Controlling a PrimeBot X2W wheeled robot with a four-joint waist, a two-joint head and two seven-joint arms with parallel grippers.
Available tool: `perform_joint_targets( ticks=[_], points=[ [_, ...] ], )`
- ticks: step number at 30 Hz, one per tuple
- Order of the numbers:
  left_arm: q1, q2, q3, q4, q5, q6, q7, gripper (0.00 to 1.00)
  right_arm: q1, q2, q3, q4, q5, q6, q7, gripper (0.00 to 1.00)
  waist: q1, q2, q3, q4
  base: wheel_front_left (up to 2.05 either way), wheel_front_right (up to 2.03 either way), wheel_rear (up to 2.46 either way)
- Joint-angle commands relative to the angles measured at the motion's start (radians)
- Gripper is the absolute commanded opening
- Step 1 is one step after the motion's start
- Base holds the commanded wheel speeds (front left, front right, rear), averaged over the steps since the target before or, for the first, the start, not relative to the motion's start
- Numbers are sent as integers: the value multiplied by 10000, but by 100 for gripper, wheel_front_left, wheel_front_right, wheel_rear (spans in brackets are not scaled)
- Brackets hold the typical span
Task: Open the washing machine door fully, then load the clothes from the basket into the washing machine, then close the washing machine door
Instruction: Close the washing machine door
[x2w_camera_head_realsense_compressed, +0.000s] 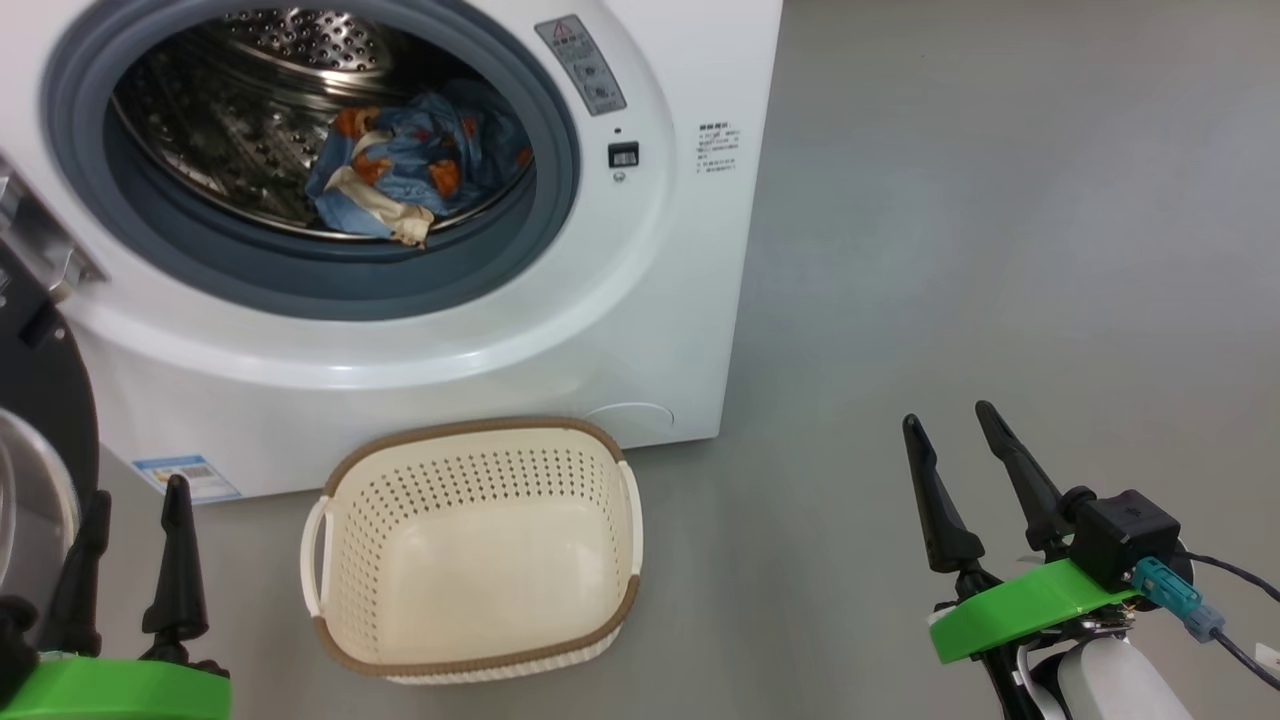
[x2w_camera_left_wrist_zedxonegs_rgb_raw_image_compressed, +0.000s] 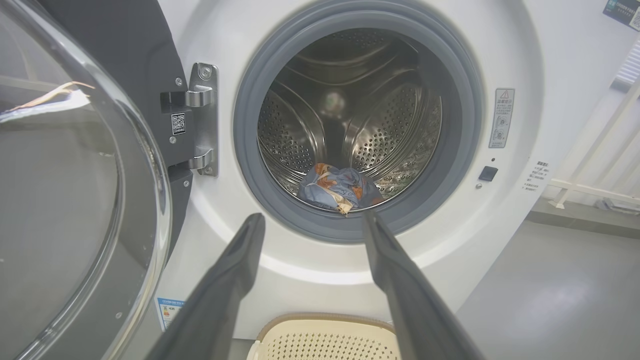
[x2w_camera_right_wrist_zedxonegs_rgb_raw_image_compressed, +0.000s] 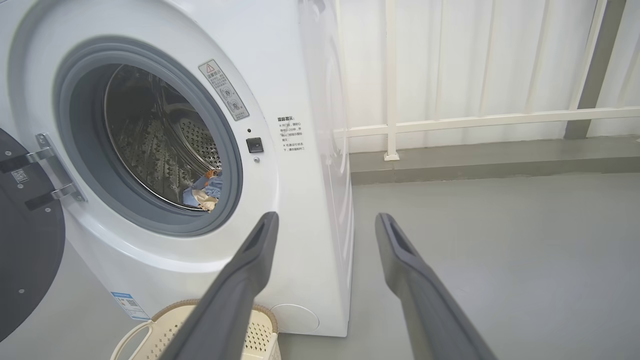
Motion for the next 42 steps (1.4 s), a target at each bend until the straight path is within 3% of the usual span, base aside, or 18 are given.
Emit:
perform_joint_targets(
  ticks=[1, 42],
  points=[
    [-95, 362, 346, -205, -74, 4, -65, 100, -167, -23, 185, -250, -15, 54, -78, 100, 0, 0, -14, 4, -128, 128, 0],
    [-62, 272, 64, -94, 49, 4, -65, 100, -90, -298, 326, -138, 191, 54, -78, 100, 0, 0, -341, 271, -13, 13, 0]
  ],
)
